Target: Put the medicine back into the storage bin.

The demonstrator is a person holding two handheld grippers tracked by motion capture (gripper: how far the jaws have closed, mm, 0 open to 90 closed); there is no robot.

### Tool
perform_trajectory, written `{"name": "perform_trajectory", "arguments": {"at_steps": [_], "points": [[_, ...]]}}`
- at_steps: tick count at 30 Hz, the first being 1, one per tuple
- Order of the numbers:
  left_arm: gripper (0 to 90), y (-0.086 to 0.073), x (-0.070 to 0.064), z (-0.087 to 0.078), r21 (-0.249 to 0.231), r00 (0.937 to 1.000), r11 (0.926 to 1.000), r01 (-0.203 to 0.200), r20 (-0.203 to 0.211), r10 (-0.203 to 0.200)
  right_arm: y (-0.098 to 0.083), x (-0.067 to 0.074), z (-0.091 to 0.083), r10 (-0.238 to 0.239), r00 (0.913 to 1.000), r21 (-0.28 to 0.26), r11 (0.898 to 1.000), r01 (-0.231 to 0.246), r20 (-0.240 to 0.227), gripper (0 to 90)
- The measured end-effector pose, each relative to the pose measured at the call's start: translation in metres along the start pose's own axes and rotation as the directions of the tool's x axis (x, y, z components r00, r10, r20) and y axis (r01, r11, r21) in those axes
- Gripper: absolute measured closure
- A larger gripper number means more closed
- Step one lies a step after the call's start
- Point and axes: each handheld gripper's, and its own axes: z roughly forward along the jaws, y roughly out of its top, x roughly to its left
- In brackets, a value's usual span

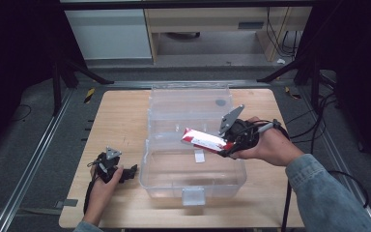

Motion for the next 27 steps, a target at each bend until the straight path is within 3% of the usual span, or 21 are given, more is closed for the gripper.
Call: {"name": "perform_trajectory", "arguments": {"at_steps": [6,17,27], "points": [[0.0,0.000,0.000,0.000,0.000,1.0000,1.0000,0.000,0.000,0.000,0.016,0.009,0.018,-0.056,0.9980,0.000,0.998,0.056,-0.030,51.5],[0.0,0.000,0.000,0.000,0.000,1.0000,1.0000,-0.003,0.003,0.003,0.032,0.021,0.043,-0.103,0.9907,-0.009,0.995,0.103,-0.089,51.5],[0.0,0.000,0.001,0.000,0.000,1.0000,1.0000,-0.004,0.004,0.004,0.048,0.031,0.062,-0.157,0.9823,-0.016,0.988,0.157,-0.101,51.6]]}}
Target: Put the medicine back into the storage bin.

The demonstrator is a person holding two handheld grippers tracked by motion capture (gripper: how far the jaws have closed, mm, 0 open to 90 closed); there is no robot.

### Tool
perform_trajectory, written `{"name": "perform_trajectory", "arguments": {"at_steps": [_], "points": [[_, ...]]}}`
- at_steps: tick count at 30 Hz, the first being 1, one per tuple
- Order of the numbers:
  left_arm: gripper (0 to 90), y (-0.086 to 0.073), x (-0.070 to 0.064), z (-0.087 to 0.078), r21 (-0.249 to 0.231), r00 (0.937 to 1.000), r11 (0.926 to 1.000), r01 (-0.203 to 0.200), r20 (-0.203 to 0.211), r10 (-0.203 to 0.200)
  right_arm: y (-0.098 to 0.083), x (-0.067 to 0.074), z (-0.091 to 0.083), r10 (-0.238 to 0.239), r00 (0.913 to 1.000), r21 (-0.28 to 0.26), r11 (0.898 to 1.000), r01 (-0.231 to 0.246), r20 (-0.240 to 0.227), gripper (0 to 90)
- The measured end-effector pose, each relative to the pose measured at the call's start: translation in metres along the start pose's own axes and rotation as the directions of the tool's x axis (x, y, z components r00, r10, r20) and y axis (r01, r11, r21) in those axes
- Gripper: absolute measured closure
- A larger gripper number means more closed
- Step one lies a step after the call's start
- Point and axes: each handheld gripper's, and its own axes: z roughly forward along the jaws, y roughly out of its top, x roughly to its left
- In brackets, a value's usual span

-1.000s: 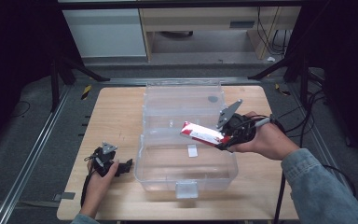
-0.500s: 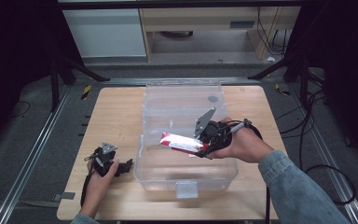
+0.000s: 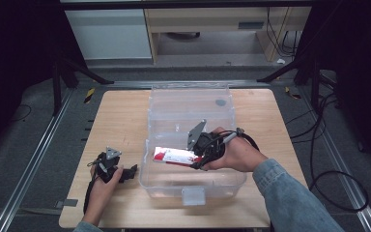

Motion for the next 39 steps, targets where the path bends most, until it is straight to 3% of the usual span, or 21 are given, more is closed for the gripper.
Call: {"name": "perform_trajectory", "arguments": {"at_steps": [12,39], "points": [[0.0,0.000,0.000,0.000,-0.001,1.0000,1.0000,-0.001,0.001,0.001,0.015,0.006,0.039,-0.045,0.9973,0.061,0.997,0.048,-0.059,51.5],[0.0,0.000,0.000,0.000,-0.001,1.0000,1.0000,-0.004,0.003,0.004,0.019,0.004,0.073,-0.054,0.9916,0.108,0.992,0.067,-0.117,51.5]]}}
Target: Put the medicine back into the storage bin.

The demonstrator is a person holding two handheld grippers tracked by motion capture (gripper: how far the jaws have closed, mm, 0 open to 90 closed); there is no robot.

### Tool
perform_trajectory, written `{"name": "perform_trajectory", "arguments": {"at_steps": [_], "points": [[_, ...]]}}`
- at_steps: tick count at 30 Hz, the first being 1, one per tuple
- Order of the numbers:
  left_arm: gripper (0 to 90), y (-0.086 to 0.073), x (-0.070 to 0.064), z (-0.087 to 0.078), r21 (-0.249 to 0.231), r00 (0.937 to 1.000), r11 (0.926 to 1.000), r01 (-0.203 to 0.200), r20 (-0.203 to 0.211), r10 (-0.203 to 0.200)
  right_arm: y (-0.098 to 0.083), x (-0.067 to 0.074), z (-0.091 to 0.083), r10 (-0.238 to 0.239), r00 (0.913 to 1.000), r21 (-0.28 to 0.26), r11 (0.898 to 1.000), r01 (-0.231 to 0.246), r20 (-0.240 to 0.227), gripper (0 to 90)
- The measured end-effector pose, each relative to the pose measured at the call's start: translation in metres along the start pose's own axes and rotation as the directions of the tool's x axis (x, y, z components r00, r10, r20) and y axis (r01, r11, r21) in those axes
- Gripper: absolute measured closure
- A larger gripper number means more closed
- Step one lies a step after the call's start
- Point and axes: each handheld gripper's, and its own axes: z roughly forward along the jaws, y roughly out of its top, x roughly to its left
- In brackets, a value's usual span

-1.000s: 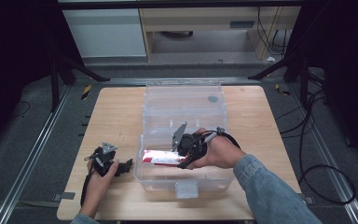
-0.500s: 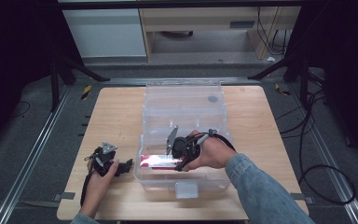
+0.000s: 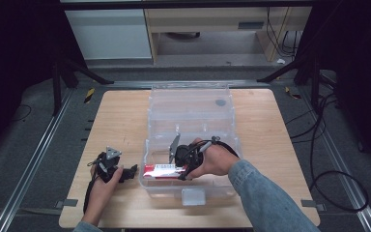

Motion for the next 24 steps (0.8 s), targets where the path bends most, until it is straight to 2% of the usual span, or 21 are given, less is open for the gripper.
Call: {"name": "perform_trajectory", "arguments": {"at_steps": [24], "points": [[0.0,0.0002,0.0000,0.0002,0.000,1.0000,1.0000,-0.003,0.000,0.003,0.0004,-0.0019,0.0102,-0.003,1.0000,0.029,1.000,0.004,-0.003,51.3]]}}
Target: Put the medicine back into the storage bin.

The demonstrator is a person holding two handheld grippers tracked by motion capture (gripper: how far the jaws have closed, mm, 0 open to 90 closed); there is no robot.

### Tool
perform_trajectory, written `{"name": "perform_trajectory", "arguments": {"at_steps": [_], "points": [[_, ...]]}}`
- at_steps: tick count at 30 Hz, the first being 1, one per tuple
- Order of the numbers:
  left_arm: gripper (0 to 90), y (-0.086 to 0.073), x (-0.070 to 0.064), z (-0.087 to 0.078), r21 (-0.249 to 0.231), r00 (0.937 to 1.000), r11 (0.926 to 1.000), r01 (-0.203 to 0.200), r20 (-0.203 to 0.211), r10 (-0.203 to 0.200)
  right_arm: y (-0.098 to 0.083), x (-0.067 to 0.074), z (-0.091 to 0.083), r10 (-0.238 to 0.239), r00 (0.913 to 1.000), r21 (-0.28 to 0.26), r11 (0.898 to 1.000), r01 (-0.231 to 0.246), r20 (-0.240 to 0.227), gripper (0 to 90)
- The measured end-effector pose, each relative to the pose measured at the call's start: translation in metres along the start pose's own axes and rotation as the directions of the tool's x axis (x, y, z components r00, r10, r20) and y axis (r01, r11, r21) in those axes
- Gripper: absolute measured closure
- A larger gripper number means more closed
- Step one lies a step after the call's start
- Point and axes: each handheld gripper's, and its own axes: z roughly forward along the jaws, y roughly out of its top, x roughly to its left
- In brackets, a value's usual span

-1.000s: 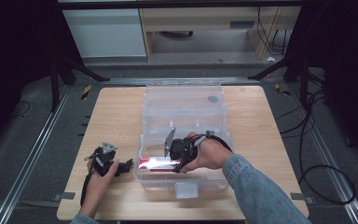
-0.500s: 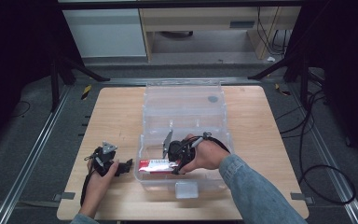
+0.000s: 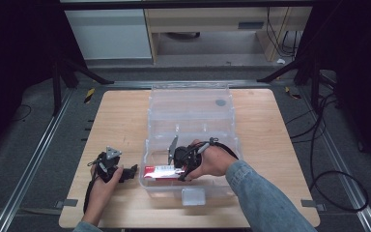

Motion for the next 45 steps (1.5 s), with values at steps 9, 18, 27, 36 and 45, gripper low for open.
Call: {"name": "perform_trajectory", "arguments": {"at_steps": [9,18,27,36,45], "points": [[0.0,0.000,0.000,0.000,0.000,1.0000,1.0000,0.004,0.001,-0.004,-0.002,-0.001,0.006,0.026,0.9996,0.001,1.000,-0.026,-0.009,51.3],[0.0,0.000,-0.001,0.001,0.000,1.0000,1.0000,0.004,0.001,-0.004,-0.004,-0.001,0.012,0.033,0.9993,0.007,0.999,-0.033,-0.017,51.3],[0.0,0.000,-0.001,0.001,0.000,1.0000,1.0000,0.005,0.002,-0.005,-0.003,-0.002,0.017,0.031,0.9995,0.026,0.999,-0.031,-0.010,51.2],[0.0,0.001,-0.001,0.001,0.002,1.0000,1.0000,0.001,0.004,-0.001,-0.004,-0.002,0.022,0.037,0.9992,0.036,0.999,-0.036,-0.015,51.3],[0.0,0.001,0.000,0.001,0.003,1.0000,1.0000,-0.003,0.004,0.003,-0.004,-0.002,0.026,0.047,0.9987,0.047,0.998,-0.046,-0.017,51.2]]}}
